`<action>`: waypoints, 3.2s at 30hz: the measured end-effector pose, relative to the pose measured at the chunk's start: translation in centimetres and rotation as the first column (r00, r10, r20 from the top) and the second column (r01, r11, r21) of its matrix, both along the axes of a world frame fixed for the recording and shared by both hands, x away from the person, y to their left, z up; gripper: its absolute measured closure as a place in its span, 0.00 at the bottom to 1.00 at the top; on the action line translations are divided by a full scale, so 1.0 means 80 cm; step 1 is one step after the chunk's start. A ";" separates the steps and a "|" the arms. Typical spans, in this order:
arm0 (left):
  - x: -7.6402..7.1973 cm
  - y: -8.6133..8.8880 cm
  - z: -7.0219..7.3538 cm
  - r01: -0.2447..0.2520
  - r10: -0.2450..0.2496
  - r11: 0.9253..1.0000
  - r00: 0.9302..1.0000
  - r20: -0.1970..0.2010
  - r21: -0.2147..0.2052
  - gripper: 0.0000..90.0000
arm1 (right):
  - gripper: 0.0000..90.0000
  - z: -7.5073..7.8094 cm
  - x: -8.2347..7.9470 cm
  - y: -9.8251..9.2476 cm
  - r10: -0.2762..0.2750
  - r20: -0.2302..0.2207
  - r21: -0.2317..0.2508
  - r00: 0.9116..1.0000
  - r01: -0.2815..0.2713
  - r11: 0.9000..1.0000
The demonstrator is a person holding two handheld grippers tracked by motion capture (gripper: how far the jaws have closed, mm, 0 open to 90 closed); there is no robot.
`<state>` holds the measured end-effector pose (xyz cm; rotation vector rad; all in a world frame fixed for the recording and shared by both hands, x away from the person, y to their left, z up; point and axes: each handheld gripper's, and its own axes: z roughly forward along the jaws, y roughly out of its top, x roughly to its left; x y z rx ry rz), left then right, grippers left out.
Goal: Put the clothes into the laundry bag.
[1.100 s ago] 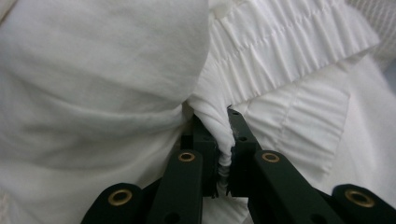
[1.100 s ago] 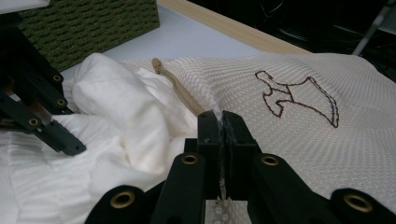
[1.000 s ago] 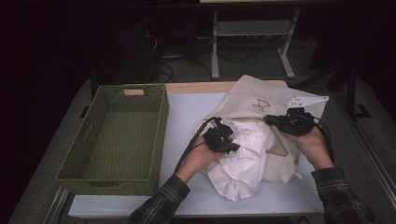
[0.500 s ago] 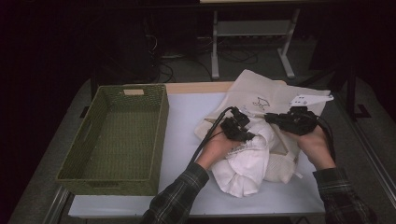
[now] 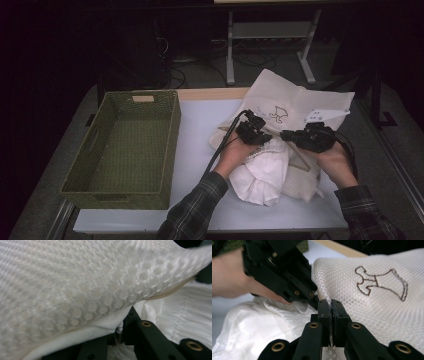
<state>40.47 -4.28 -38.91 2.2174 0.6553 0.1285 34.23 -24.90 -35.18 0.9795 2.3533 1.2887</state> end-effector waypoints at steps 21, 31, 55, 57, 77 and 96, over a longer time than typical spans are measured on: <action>-0.068 0.098 0.032 0.031 -0.030 0.999 0.999 -0.019 0.026 0.39 | 0.96 -0.009 0.002 0.000 -0.006 -0.019 -0.013 1.000 0.005 1.000; -0.088 0.138 0.017 -0.033 0.033 0.998 0.999 -0.003 0.062 0.27 | 0.96 -0.008 0.002 -0.001 -0.010 -0.019 -0.011 1.000 0.009 1.000; -0.077 0.150 -0.031 -0.095 0.103 0.990 0.992 -0.076 0.101 0.48 | 0.54 -0.010 -0.030 -0.046 -0.041 -0.051 0.003 0.998 0.041 0.999; -0.076 0.151 -0.032 -0.088 0.096 0.991 0.992 -0.083 0.101 0.54 | 0.53 -0.016 -0.035 -0.049 -0.044 -0.065 -0.019 0.997 0.043 0.999; -0.085 0.099 0.009 0.052 -0.052 0.998 0.999 0.011 -0.035 0.92 | 0.96 -0.015 -0.048 -0.052 -0.046 -0.042 -0.035 0.998 0.044 0.998; -0.018 0.001 0.017 0.009 -0.007 1.000 0.997 0.074 -0.027 0.93 | 0.96 0.002 -0.054 -0.044 -0.015 -0.007 -0.002 1.000 0.015 1.000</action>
